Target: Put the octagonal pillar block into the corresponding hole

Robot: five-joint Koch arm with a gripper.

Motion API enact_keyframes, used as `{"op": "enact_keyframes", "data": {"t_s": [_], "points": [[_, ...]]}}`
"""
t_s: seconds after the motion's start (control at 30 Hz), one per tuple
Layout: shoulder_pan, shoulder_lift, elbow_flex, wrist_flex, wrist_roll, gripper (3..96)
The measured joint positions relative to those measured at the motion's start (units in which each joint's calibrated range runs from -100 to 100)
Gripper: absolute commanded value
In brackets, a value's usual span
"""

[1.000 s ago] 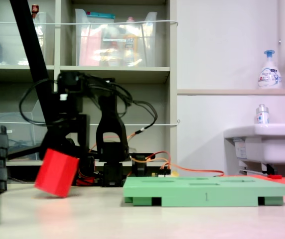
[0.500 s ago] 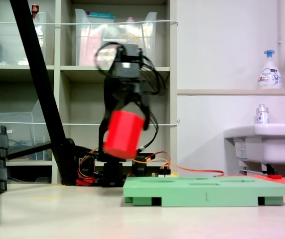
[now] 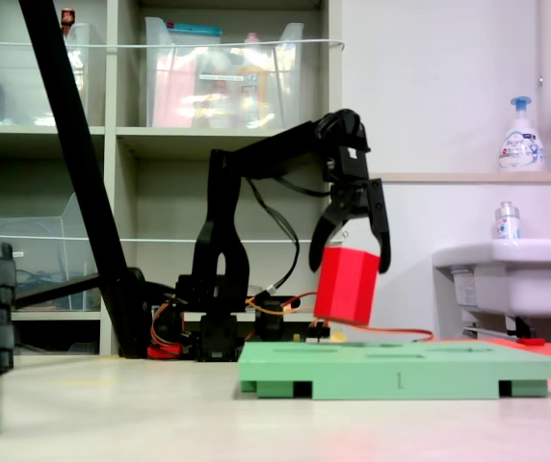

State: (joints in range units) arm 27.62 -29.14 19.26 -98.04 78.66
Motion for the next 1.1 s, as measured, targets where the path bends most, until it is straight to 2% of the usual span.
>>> {"op": "enact_keyframes", "data": {"t_s": [0.77, 1.1], "points": [[0.68, 16.55, 7.06, 6.07, -2.15, 36.3], [0.73, 19.84, 7.74, 6.17, -6.4, 36.4]]}}
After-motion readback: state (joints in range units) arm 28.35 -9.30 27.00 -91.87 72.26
